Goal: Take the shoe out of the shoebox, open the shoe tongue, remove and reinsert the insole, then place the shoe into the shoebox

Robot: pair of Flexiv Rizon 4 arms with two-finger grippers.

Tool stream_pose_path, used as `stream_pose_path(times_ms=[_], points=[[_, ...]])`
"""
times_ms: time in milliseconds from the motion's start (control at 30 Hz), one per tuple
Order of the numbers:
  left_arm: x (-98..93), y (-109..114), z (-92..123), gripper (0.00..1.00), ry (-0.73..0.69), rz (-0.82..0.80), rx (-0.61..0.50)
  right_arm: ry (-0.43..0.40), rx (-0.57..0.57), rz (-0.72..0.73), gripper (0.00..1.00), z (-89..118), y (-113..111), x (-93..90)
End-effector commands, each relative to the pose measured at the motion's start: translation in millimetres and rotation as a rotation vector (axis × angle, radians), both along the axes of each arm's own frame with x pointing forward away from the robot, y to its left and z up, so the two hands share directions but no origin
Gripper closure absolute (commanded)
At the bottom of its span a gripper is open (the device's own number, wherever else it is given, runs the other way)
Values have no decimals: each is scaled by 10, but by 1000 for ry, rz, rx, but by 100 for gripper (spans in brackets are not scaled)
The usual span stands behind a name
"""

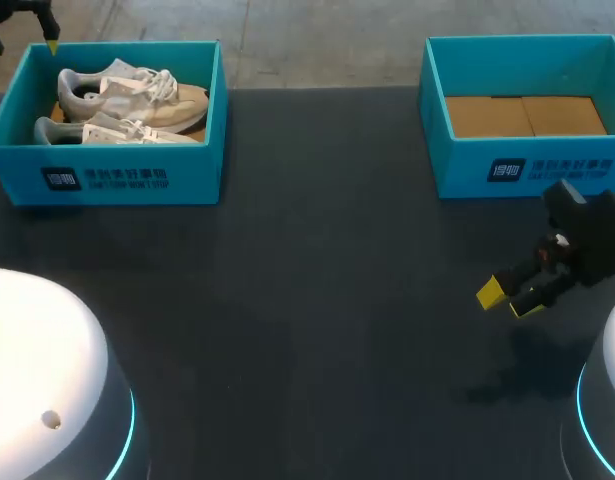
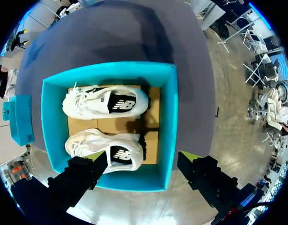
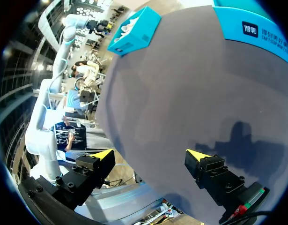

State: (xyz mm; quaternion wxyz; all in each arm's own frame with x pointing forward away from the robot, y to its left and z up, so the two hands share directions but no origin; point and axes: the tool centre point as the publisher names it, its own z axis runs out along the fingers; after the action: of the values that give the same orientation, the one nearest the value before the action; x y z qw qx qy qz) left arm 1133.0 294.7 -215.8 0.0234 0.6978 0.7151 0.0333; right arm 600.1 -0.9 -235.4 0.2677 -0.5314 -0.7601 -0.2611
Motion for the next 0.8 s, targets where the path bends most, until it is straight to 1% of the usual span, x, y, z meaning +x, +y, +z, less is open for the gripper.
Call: stream_pose_path(times_ms=[33, 367, 567, 800], points=[[-286, -2, 32, 0, -20, -2, 14, 0, -2, -1, 0, 1, 1, -9], [-641, 58, 11, 0, 5, 2, 12, 0, -2, -1, 0, 1, 1, -9], [-792, 136, -66, 0, 5, -12, -1, 0, -2, -1, 0, 1, 1, -9], [-910, 121, -205, 0, 2, -37, 7, 0, -2, -1, 0, 1, 1, -9]])
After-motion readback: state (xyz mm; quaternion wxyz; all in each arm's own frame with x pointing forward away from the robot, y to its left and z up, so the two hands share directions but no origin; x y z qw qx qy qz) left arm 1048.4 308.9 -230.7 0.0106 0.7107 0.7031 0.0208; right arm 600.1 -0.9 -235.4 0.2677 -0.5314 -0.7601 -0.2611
